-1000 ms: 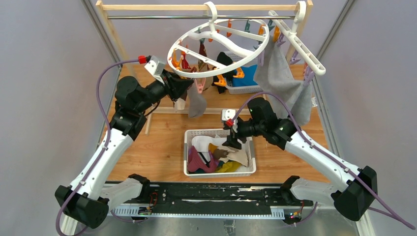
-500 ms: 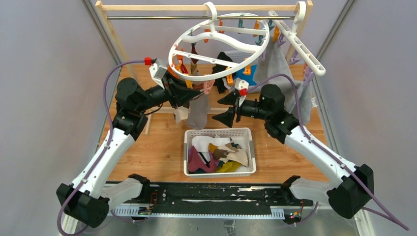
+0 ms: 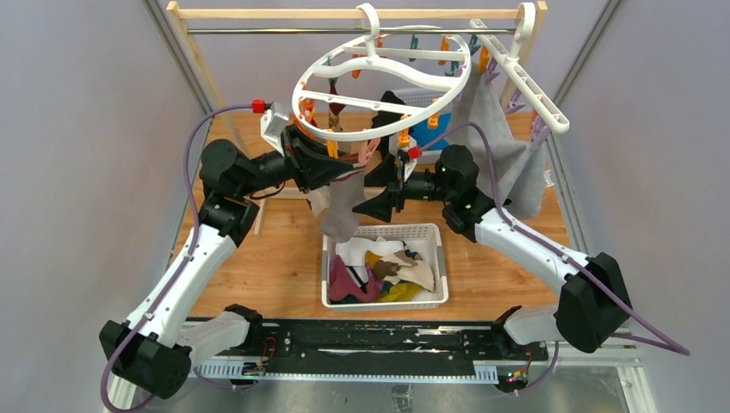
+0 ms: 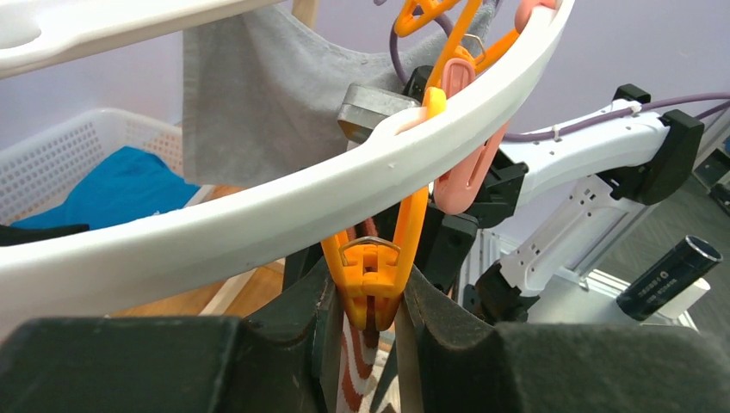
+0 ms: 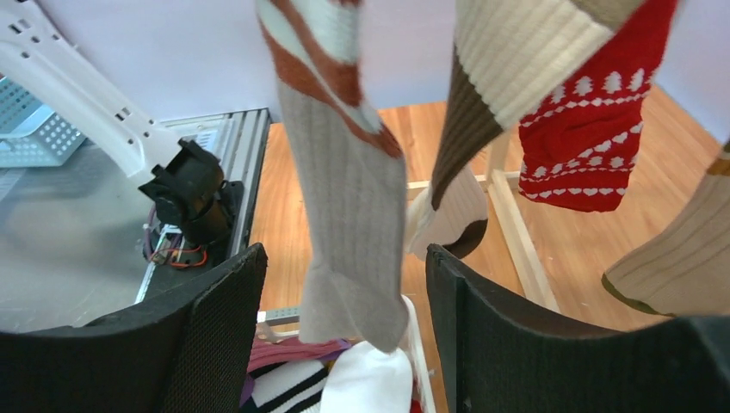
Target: Remove the socks clipped to the hanger
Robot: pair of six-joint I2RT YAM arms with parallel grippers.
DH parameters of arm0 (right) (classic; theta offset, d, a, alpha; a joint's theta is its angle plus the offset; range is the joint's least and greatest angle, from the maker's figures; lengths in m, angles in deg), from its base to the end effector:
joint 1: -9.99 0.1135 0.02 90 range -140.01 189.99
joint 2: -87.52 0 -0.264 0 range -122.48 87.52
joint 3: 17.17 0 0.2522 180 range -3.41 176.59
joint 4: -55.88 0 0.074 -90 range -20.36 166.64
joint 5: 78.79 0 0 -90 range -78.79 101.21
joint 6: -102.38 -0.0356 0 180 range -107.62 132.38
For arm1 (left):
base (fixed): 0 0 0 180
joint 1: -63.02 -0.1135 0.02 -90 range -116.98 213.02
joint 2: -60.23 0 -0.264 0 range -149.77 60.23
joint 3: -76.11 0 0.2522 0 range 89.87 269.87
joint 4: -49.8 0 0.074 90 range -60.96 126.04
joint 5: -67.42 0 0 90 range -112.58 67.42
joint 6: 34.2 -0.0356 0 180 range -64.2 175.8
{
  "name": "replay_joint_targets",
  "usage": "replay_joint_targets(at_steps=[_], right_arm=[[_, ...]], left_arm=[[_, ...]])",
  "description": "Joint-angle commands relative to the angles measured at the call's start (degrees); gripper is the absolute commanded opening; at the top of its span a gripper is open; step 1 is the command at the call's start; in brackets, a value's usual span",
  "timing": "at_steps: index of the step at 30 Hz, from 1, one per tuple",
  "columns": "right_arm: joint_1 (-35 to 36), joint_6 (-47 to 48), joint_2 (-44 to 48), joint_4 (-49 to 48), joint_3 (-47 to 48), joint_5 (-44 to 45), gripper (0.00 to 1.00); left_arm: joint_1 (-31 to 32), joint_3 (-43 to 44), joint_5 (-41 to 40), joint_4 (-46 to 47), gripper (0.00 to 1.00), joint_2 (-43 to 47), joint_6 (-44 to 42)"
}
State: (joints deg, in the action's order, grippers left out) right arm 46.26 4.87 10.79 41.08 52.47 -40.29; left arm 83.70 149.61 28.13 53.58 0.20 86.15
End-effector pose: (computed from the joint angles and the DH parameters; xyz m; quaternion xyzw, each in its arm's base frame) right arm 0.2294 0.2029 0.3522 -0.4641 0.4928 0.5181 0.5228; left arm 0.2013 -0.1054 0.4296 0.2984 0.5631 -0.5426 0.5472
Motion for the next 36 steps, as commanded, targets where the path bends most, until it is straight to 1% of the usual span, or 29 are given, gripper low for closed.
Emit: replay_joint_targets(at_steps=[1,3,4,10,13,15,16,18,22,23,25,26,29,31,36], right_arm=[[1.7,-1.0,-1.1,-4.0,2.9,-3.2,0.65],[1.8,-1.2,-1.9,-4.1,3.6,-3.4,0.59],[1.9,-1.4,-2.3,-4.2,3.9,-3.7,0.54],[1.9,-0.8,-1.9,-3.4,3.6,-3.3,0.16],[1.9,-0.2,-0.9,-2.3,2.9,-2.0,0.02],[1.9,-0.2,-0.3,-2.0,2.5,-1.1,0.00],[1.9,-0.4,-0.1,-1.9,2.4,-0.9,0.00],[2.0,-1.0,0.1,-1.8,2.4,-0.8,0.00],[1.9,-1.6,0.0,-1.6,2.6,-0.7,0.00],[1.9,-1.7,-0.1,-1.6,2.6,-0.6,0.00],[2.0,-1.7,-0.2,-1.6,2.4,-0.6,0.00],[2.0,-1.8,-0.3,-1.6,2.3,-0.6,0.00],[2.0,-1.7,-0.3,-1.7,2.1,-0.6,0.00],[2.0,-1.8,-0.2,-1.7,2.0,-0.6,0.00],[2.0,-1.6,0.1,-1.6,1.9,-0.7,0.00]], left_arm=[[-0.4,-1.3,1.9,4.6,0.11,1.4,2.6],[-0.4,-1.7,1.8,5.1,0.11,1.5,3.0],[-0.4,-1.9,1.8,5.3,0.11,1.6,3.1],[-0.4,-2.1,1.2,5.6,0.12,2.0,3.8],[-0.4,-2.4,0.4,5.6,0.17,2.2,4.0],[-0.4,-2.6,-0.2,5.7,0.26,2.6,3.5],[-0.4,-2.7,-0.4,5.7,0.38,2.7,3.0],[-0.5,-3.1,-1.3,5.8,0.55,3.2,1.8],[-1.1,-3.4,-4.0,5.6,0.84,3.9,1.6],[-1.2,-3.1,-4.5,5.2,0.89,3.9,1.5],[-1.4,-2.0,-5.7,3.6,0.94,3.8,1.0],[-1.5,-1.5,-6.7,2.5,0.94,3.8,0.7],[-2.2,-0.5,-10.7,-0.6,0.93,3.7,0.2],[-3.0,-0.5,-12.6,-0.8,0.92,3.5,1.0],[-4.3,-0.2,-14.0,-0.7,0.92,3.6,2.0]])
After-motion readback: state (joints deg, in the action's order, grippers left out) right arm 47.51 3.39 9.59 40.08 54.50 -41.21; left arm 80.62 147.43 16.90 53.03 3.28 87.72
